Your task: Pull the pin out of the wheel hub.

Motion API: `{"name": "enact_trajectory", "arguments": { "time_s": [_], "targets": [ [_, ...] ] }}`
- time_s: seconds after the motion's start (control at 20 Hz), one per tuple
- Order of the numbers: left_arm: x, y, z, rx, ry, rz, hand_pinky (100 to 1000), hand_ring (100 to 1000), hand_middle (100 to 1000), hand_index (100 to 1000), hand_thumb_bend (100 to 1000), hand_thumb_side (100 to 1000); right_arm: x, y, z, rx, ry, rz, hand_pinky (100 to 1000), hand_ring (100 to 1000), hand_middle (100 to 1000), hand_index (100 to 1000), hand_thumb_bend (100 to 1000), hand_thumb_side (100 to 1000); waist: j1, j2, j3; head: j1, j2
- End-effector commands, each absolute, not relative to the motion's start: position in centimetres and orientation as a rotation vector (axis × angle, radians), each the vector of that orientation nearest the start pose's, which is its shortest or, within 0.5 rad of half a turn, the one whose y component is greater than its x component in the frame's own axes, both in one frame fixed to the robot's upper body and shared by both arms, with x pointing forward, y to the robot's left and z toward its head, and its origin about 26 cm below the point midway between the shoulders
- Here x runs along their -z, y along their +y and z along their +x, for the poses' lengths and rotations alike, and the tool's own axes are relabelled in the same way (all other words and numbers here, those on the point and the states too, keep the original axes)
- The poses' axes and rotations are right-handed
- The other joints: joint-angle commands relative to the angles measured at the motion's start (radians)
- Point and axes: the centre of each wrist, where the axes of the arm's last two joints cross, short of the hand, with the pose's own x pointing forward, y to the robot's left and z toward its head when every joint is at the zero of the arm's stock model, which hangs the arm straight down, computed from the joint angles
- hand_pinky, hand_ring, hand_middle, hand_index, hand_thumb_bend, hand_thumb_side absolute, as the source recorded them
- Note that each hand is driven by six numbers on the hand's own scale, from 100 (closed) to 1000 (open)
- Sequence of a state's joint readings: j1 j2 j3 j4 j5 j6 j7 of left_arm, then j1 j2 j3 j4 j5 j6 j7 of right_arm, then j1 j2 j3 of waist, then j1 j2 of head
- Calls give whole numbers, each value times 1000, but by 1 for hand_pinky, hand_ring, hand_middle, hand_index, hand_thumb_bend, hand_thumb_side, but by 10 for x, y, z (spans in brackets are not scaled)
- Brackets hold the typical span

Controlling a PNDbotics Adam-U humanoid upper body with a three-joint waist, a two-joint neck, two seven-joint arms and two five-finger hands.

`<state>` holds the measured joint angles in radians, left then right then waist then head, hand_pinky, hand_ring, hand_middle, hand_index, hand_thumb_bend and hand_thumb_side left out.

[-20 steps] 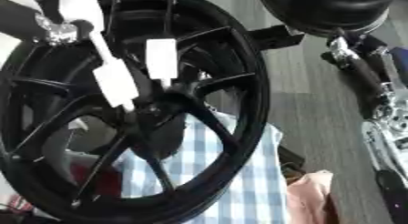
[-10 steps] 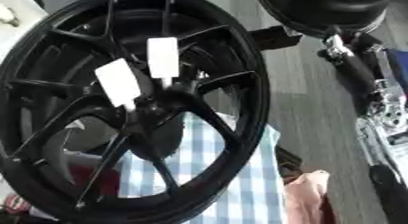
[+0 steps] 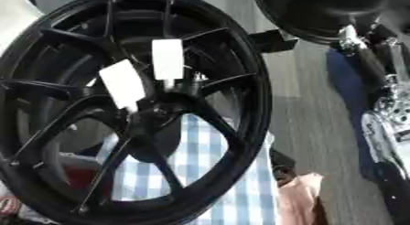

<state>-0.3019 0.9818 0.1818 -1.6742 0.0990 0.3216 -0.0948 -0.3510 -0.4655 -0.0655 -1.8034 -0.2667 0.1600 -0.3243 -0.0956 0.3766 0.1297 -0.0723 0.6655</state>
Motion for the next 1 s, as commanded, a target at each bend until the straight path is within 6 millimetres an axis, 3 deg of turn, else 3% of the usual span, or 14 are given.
{"name": "enact_trajectory", "arguments": {
  "time_s": [0.05, 0.2, 0.35, 0.55, 0.75, 1.0],
  "targets": [
    [-284, 441, 304, 525, -1644, 822, 762, 760, 791, 850, 203, 976, -206, -314, 327, 79, -2041, -307, 787, 629, 619, 670, 180, 451, 4, -17, -1, 0, -15],
    [-278, 442, 305, 500, -1676, 812, 758, 754, 776, 835, 143, 950, -205, -314, 327, 80, -2035, -305, 786, 629, 619, 670, 180, 452, -1, -15, 0, 2, -18],
    [-277, 433, 305, 450, -1777, 750, 740, 710, 706, 787, 100, 892, -204, -314, 327, 82, -2034, -304, 786, 628, 618, 670, 181, 452, -5, -15, -1, 7, -18],
    [-282, 404, 308, 316, -1996, 551, 727, 671, 652, 757, 100, 839, -205, -313, 326, 87, -2039, -297, 785, 628, 618, 669, 179, 450, -9, -15, 1, 15, -20],
    [-284, 369, 304, 146, -2190, 369, 729, 679, 663, 772, 117, 815, -207, -309, 326, 81, -2054, -282, 785, 627, 617, 669, 175, 448, -17, -17, -1, 17, -21],
    [-274, 341, 302, -67, -2296, 233, 731, 682, 664, 771, 137, 811, -212, -307, 326, 75, -2071, -271, 785, 628, 617, 670, 175, 447, -26, -17, -4, 22, -20]
  ]
}}
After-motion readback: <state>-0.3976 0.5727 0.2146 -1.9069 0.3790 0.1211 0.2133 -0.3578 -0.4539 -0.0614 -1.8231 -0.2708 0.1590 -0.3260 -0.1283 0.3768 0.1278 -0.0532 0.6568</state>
